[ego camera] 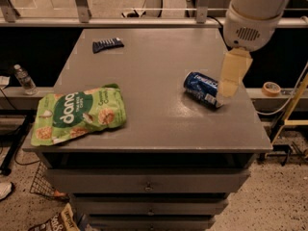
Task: Place pepsi can upright
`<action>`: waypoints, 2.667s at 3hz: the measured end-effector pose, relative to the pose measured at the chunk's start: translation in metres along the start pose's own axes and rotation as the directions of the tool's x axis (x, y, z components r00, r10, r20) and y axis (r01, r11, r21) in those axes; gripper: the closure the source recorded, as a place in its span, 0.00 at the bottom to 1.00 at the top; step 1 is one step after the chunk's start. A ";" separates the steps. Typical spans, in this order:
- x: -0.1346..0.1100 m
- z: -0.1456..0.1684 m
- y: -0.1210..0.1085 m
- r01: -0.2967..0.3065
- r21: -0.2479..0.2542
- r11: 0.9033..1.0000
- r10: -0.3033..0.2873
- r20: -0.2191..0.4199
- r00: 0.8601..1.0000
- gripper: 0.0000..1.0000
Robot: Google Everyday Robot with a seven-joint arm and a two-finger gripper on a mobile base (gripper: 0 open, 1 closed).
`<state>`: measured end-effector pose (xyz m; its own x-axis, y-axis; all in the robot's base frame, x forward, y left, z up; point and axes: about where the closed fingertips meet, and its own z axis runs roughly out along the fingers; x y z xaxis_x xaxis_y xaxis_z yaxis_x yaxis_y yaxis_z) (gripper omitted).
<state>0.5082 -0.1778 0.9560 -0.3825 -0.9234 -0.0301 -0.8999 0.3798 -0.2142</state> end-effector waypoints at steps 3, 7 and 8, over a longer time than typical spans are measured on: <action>-0.028 0.069 -0.041 -0.122 -0.070 0.990 0.116 -0.085 0.990 0.00; -0.059 0.131 -0.044 -0.142 -0.149 0.979 0.115 -0.174 0.978 0.15; -0.062 0.137 -0.041 -0.136 -0.163 0.977 0.106 -0.180 0.978 0.37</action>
Offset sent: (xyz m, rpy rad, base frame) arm 0.0502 -0.0070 -0.0627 -0.0459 0.1828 -0.1851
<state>0.5979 -0.1433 0.8325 -0.5075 -0.8527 0.1236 -0.8613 0.5060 -0.0458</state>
